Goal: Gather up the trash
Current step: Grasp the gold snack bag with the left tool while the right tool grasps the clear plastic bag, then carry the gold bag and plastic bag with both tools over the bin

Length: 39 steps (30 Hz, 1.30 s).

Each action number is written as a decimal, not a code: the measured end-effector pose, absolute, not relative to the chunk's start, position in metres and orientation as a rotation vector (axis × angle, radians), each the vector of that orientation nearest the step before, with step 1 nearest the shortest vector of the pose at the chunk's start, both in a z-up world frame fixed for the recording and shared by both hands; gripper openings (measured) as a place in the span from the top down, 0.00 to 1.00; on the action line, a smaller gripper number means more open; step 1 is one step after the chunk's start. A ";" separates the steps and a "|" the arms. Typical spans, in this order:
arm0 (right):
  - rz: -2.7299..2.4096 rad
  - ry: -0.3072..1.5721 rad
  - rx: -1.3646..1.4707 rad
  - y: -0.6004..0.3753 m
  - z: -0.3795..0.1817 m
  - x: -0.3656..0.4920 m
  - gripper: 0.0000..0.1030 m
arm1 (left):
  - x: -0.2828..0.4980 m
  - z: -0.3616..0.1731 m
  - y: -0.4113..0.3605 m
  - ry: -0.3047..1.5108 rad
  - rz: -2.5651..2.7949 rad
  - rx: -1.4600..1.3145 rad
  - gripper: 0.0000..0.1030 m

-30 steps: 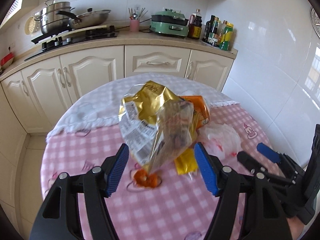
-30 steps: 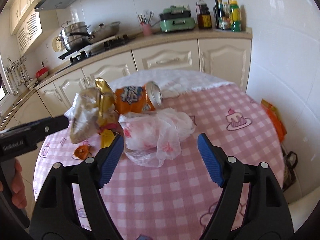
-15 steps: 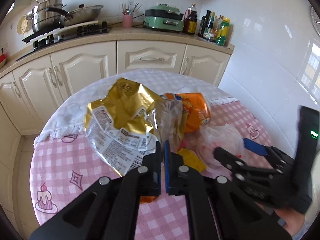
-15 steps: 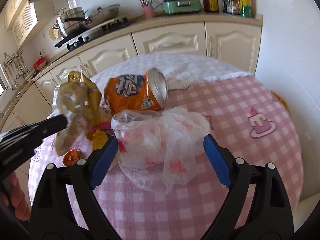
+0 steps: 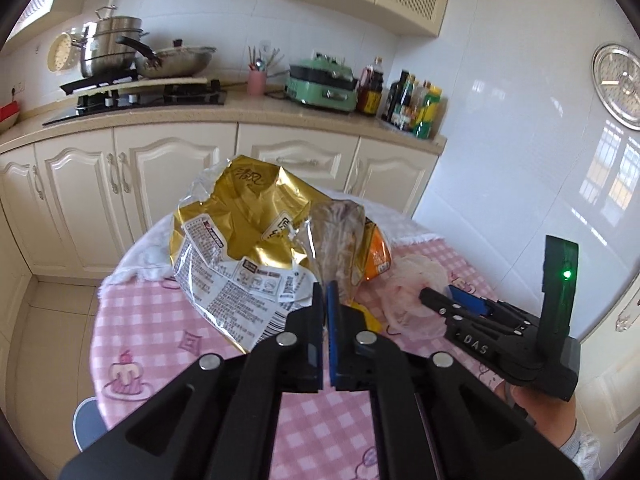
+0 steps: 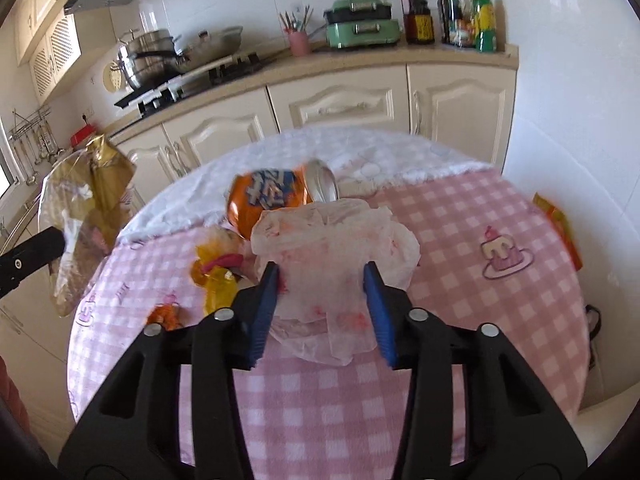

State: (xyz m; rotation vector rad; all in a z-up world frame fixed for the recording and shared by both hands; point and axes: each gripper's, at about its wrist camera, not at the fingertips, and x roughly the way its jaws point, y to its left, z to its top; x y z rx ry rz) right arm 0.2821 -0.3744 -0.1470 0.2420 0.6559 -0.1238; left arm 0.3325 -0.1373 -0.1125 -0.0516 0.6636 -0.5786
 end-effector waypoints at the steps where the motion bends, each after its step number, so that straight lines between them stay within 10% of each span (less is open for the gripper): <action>1: -0.124 0.643 0.238 -0.371 -0.142 0.279 0.63 | 0.328 -0.109 -0.130 0.652 -0.577 -0.061 0.99; 18: 0.308 0.550 0.064 -0.121 -0.088 0.287 0.63 | 0.289 -0.118 0.080 0.606 -0.303 -0.228 0.98; 39: 0.589 0.868 -0.118 0.141 -0.297 0.370 0.63 | 0.339 -0.359 0.312 1.007 0.038 -0.510 0.99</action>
